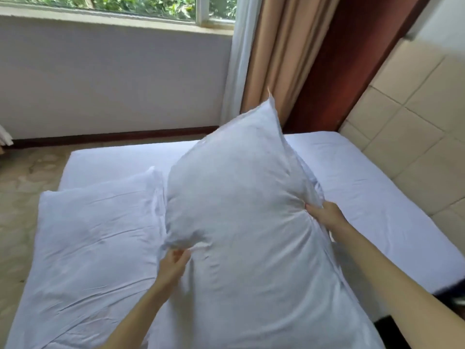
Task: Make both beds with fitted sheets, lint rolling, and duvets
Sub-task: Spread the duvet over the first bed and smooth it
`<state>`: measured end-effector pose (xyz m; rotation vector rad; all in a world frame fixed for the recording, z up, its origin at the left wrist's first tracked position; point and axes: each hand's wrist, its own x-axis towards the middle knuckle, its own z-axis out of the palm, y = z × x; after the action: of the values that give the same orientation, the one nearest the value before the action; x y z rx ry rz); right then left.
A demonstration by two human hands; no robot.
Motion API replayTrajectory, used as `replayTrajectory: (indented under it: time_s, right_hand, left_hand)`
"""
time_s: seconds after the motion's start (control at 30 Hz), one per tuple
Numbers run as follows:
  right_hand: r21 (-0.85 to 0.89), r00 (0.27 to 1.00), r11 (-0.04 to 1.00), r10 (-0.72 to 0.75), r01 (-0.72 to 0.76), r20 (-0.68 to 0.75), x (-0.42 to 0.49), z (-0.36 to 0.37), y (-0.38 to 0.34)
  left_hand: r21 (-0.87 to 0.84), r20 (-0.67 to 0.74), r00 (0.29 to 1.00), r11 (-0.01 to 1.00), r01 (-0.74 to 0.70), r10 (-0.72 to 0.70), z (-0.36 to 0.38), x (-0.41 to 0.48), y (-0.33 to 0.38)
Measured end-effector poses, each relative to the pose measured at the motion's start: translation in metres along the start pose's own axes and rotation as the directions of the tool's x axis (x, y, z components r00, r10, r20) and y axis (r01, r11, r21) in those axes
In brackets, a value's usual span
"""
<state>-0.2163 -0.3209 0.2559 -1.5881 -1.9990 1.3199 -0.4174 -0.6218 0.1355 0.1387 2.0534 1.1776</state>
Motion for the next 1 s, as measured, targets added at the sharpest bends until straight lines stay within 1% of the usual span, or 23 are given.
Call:
replayTrajectory:
  time_s: [0.03,0.07,0.1,0.17,0.2,0.27,0.33,0.37,0.43,0.53,0.57,0.63,0.7,0.77,0.83,0.9,1.0]
  right_hand:
    - [-0.008,0.998,0.999,0.05,-0.051,-0.036,0.011,-0.014,0.027]
    - [-0.023,0.993,0.995,0.1,-0.102,-0.06,0.021,-0.025,0.055]
    - [-0.019,0.986,0.987,0.156,-0.157,-0.057,0.034,-0.034,0.084]
    - [0.036,0.963,0.962,0.268,-0.269,0.027,0.055,-0.046,0.127]
    - [0.022,0.951,0.954,0.296,-0.299,0.092,0.062,-0.047,0.138]
    - [-0.003,0.914,0.947,0.309,-0.32,0.263,0.082,-0.041,0.158]
    - [0.01,0.901,0.966,0.238,-0.259,0.362,0.099,-0.029,0.173]
    - [0.043,0.898,0.966,0.22,-0.255,0.382,0.104,-0.023,0.18]
    - [0.12,0.886,0.947,0.227,-0.297,0.405,0.101,-0.014,0.187]
    - [0.251,0.827,0.866,0.271,-0.433,0.493,0.099,-0.011,0.192]
    - [0.256,0.818,0.854,0.284,-0.452,0.5,0.101,-0.012,0.194]
    - [0.238,0.848,0.885,0.258,-0.399,0.463,0.112,-0.018,0.193]
    - [0.257,0.902,0.914,0.203,-0.313,0.38,0.123,-0.032,0.181]
    - [0.317,0.946,0.918,0.145,-0.238,0.289,0.134,-0.058,0.159]
    - [0.372,0.982,0.919,0.07,-0.132,0.177,0.153,-0.101,0.137]
    - [0.345,0.996,0.938,-0.02,-0.009,0.082,0.179,-0.152,0.119]
    - [0.324,0.992,0.938,-0.11,0.122,-0.054,0.209,-0.233,0.103]
  left_hand:
    - [0.042,-0.053,0.999,0.999,-0.012,0.014,0.019,0.001,0.006]
    - [0.073,-0.088,0.996,0.997,0.01,-0.003,0.035,-0.001,0.012]
    - [0.071,-0.115,0.993,0.997,0.026,-0.017,0.051,-0.004,0.018]
    - [0.068,-0.131,0.989,0.995,0.076,-0.067,0.077,-0.002,0.024]
    - [0.076,-0.124,0.99,0.994,0.083,-0.074,0.087,-0.002,0.029]
    - [0.043,-0.115,0.992,0.997,0.057,-0.051,0.107,-0.006,0.041]
    - [-0.034,-0.095,0.995,0.999,0.037,-0.04,0.132,-0.019,0.057]
    - [-0.06,-0.08,0.996,0.998,0.032,-0.037,0.142,-0.023,0.064]
    - [-0.097,-0.056,0.996,0.994,0.057,-0.063,0.158,-0.039,0.084]
    - [-0.111,-0.041,0.999,0.994,0.014,-0.019,0.173,-0.061,0.109]
    - [-0.106,-0.046,0.999,0.994,-0.005,0.0,0.178,-0.067,0.116]
    - [-0.127,-0.052,0.998,0.991,-0.047,0.041,0.191,-0.078,0.135]
    - [-0.181,-0.065,0.994,0.978,-0.1,0.09,0.202,-0.084,0.159]
    - [-0.257,-0.059,0.983,0.949,-0.183,0.173,0.211,-0.084,0.183]
    - [-0.332,-0.055,0.964,0.906,-0.263,0.26,0.228,-0.083,0.215]
    - [-0.374,-0.054,0.938,0.864,-0.337,0.342,0.256,-0.084,0.251]
    - [-0.413,0.019,0.895,0.818,-0.4,0.446,0.314,-0.088,0.3]
